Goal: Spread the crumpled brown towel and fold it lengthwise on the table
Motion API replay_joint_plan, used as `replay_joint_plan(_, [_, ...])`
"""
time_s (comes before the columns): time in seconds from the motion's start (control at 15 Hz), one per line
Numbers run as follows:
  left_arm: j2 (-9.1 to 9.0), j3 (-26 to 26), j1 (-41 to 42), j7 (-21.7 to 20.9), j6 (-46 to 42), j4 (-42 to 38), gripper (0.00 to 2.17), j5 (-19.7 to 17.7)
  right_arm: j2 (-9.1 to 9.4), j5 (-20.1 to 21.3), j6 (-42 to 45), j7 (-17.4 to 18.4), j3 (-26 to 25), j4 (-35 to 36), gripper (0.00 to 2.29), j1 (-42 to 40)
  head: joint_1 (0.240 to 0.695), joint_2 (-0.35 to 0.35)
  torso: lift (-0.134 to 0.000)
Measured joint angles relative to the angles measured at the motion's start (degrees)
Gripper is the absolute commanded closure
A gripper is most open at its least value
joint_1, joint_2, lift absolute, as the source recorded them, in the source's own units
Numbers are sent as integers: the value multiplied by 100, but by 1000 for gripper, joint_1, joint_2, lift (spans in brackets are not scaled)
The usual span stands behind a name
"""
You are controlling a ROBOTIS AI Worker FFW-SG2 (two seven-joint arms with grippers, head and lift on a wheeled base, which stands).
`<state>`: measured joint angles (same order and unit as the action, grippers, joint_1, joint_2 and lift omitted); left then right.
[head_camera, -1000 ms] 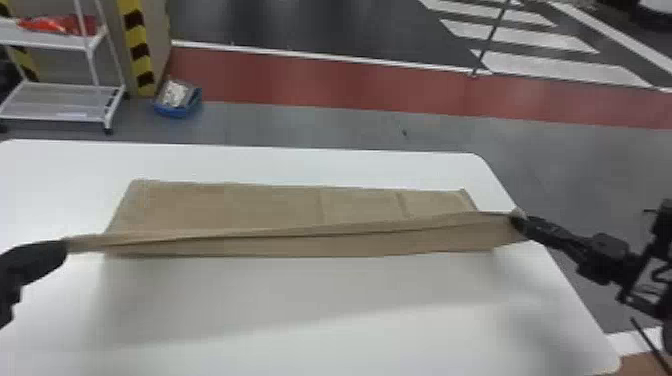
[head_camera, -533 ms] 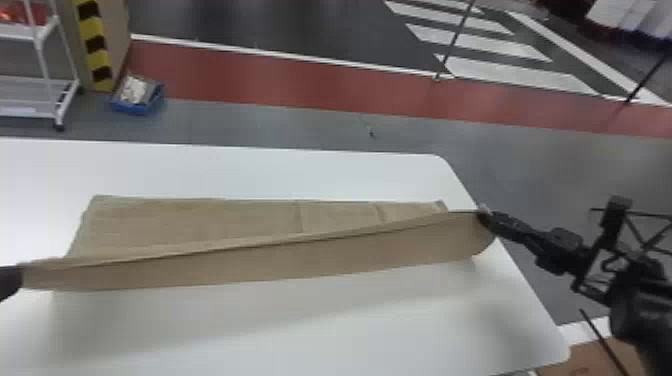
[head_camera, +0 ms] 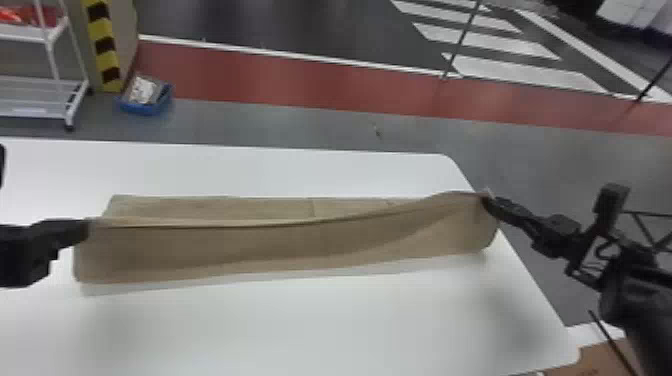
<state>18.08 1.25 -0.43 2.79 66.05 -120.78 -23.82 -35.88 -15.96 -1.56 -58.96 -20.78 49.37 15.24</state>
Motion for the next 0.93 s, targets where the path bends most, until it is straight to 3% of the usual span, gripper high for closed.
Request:
replay_joint_plan(0.27, [-61, 514, -734, 61, -149, 984, 1615, 203, -20, 69, 310, 210, 39, -457, 1210, 162, 695, -332, -123])
replay_joint_plan(0.53, [-77, 657, -1048, 82, -372, 1371, 1615, 229, -16, 92, 488, 456, 99, -661, 1193, 304, 695, -334, -123])
replay_joint_plan(0.73, [-77, 753, -1259, 70, -378, 1471, 1612, 254, -5, 103, 469, 717, 241, -665, 883, 436, 695, -331, -123])
replay_joint_plan(0.8, [-79, 792, -1312, 79, -372, 1509, 1561, 296, -2, 116, 463, 808, 311, -665, 802, 463, 695, -329, -123])
replay_joint_plan(0.93, [-90, 890, -1404, 79, -369, 1629, 940, 400, 6, 148, 456, 1051, 485, -665, 252, 502, 695, -325, -123])
